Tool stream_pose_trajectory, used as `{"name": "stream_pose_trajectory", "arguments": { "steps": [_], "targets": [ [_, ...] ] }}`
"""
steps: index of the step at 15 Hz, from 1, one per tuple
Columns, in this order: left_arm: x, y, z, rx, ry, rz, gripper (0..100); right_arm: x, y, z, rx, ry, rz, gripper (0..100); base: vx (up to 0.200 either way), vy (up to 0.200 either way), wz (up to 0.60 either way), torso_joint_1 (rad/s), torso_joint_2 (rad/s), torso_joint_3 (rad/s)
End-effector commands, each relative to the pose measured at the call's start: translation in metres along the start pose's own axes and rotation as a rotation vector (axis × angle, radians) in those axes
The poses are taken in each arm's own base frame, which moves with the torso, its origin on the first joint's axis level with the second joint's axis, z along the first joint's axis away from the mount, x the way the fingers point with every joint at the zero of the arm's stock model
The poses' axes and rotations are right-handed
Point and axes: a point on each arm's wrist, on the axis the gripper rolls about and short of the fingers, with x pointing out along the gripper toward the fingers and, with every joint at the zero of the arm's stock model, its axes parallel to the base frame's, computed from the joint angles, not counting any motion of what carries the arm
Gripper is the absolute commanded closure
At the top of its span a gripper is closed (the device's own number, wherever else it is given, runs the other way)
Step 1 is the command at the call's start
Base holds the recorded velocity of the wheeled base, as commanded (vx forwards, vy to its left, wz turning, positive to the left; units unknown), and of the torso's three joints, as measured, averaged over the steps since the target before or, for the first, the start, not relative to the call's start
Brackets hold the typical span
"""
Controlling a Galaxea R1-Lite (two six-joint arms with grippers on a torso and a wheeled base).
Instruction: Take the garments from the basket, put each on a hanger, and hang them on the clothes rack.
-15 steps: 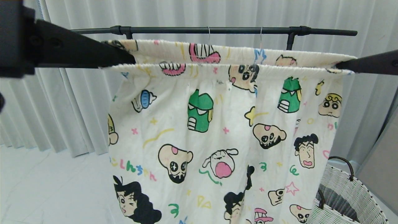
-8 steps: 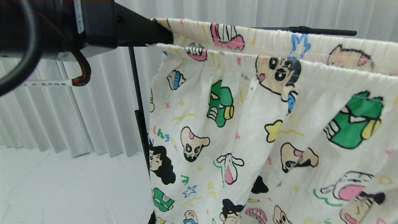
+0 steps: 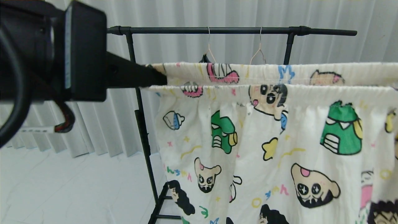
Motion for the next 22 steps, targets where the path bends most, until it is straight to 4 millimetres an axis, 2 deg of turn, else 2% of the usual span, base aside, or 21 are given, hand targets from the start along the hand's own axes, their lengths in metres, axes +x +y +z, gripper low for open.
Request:
{"name": "stream_pose_trajectory", "arguments": {
  "steps": [1,5,8,11,13,16,17,19,22],
  "targets": [
    [-0.026,-0.005,-0.009,-0.058,0.046,-0.057,100,0.045,-0.003,0.005,-0.007,-0.024,-0.032,100,0.000,0.000,0.00,0.000,0.00,0.000],
    [-0.063,-0.030,-0.030,-0.172,0.156,-0.292,100,0.107,0.016,0.022,-0.041,-0.202,0.143,100,0.000,0.000,0.00,0.000,0.00,0.000],
    [-0.067,-0.033,-0.036,-0.155,0.185,-0.329,100,0.120,0.021,0.022,-0.045,-0.191,0.160,100,0.000,0.000,0.00,0.000,0.00,0.000],
    [-0.066,-0.032,-0.038,-0.146,0.190,-0.320,100,0.110,0.015,0.023,-0.040,-0.204,0.126,100,0.000,0.000,0.00,0.000,0.00,0.000],
    [-0.070,-0.014,-0.036,-0.032,0.130,-0.250,100,0.075,-0.007,0.022,-0.017,-0.201,0.018,100,0.000,0.000,0.00,0.000,0.00,0.000],
    [-0.047,0.012,-0.016,0.164,0.044,-0.018,100,0.026,-0.013,0.017,0.006,-0.178,-0.042,100,0.000,0.000,0.00,0.000,0.00,0.000],
    [-0.036,0.014,-0.008,0.174,0.000,0.009,100,0.021,-0.012,0.014,0.008,-0.160,-0.037,100,0.000,0.000,0.00,0.000,0.00,0.000],
    [-0.018,0.008,0.000,0.169,-0.041,-0.002,100,0.025,-0.009,0.006,0.007,-0.087,-0.017,100,0.000,0.000,0.00,0.000,0.00,0.000],
    [-0.013,0.005,-0.012,0.190,0.005,-0.015,100,0.043,0.000,-0.005,-0.015,-0.009,-0.005,100,0.000,0.000,0.00,0.000,0.00,0.000]
  ]
}}
